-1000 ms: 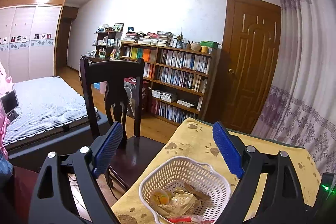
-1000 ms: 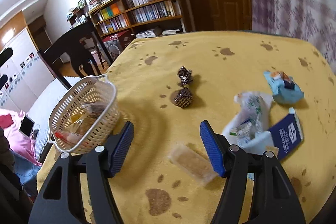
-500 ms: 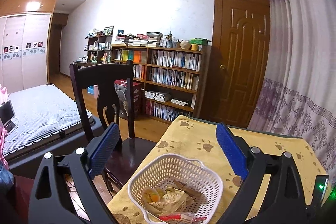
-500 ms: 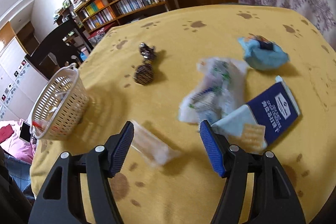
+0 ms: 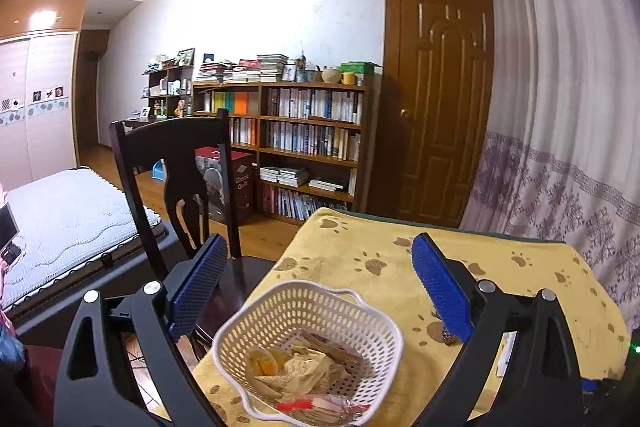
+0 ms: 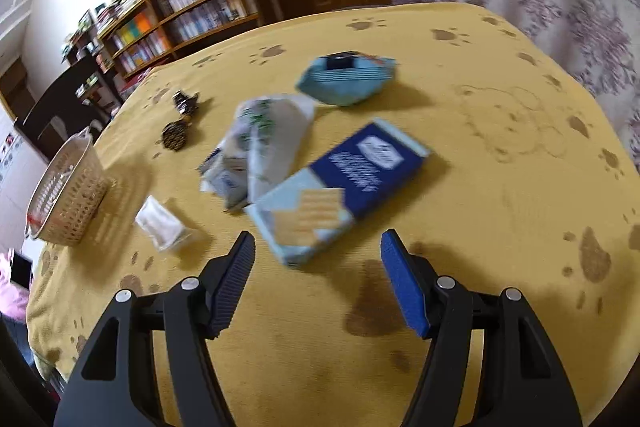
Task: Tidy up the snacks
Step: 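Move the right gripper back toward the blue Sea Salt Crackers box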
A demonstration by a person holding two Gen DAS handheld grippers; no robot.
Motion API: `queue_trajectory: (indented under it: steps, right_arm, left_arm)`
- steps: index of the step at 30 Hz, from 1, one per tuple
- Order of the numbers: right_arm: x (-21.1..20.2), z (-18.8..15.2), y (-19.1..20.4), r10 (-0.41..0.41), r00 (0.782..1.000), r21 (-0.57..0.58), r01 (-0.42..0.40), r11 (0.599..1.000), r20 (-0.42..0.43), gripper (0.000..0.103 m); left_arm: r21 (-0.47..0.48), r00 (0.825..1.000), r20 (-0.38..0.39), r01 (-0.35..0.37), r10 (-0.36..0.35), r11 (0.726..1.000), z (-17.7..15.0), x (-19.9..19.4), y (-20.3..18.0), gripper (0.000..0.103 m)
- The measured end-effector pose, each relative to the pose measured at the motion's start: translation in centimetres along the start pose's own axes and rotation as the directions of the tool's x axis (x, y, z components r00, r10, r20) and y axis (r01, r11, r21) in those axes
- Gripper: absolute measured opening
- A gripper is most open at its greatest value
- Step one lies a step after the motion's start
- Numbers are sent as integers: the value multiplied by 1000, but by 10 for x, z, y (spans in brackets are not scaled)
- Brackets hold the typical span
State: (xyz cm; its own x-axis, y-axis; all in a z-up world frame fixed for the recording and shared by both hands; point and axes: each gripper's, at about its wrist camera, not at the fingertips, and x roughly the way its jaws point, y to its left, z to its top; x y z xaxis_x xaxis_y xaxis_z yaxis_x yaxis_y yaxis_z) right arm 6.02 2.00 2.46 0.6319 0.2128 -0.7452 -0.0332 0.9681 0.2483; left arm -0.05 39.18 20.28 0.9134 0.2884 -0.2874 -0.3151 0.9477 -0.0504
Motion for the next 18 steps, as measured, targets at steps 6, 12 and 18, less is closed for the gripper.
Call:
queue_trajectory:
  steps: [6, 12, 18]
  right_arm:
    - [11, 8, -8, 13, 1000, 79, -12, 997, -13, 66]
    - [40, 28, -6, -11, 1000, 165, 15, 986, -24, 69]
    - [60, 36, 27, -159, 987, 29, 159, 987, -3, 69]
  left_arm:
    - [46, 999, -16, 34, -33, 998, -5, 3, -22, 95]
    - [64, 998, -28, 52, -50, 997, -9, 5, -31, 95]
    - [66, 998, -34, 54, -52, 996, -9, 8, -32, 95]
